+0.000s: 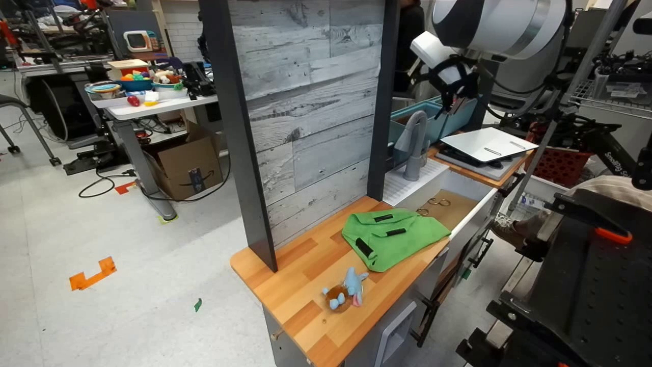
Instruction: Turn the faucet to the left
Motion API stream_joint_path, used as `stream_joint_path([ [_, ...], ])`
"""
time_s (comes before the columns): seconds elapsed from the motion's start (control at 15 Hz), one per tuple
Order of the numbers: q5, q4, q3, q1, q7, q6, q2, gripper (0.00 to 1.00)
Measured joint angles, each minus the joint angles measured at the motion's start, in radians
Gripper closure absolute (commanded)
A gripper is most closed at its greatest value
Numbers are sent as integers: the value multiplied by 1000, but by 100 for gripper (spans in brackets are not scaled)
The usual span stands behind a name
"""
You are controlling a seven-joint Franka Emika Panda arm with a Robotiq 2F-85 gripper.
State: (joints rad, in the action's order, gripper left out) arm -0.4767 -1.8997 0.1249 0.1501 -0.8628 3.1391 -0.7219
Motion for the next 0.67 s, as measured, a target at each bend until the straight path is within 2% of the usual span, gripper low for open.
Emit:
stream_joint_path([
  [0.4,21,-324,-41,-58,168,-75,235,0],
  [0.47,18,-354,-42,-71,170,-76,255,0],
  [0.67,18,-340,-36,-70,169,-76,244,0],
])
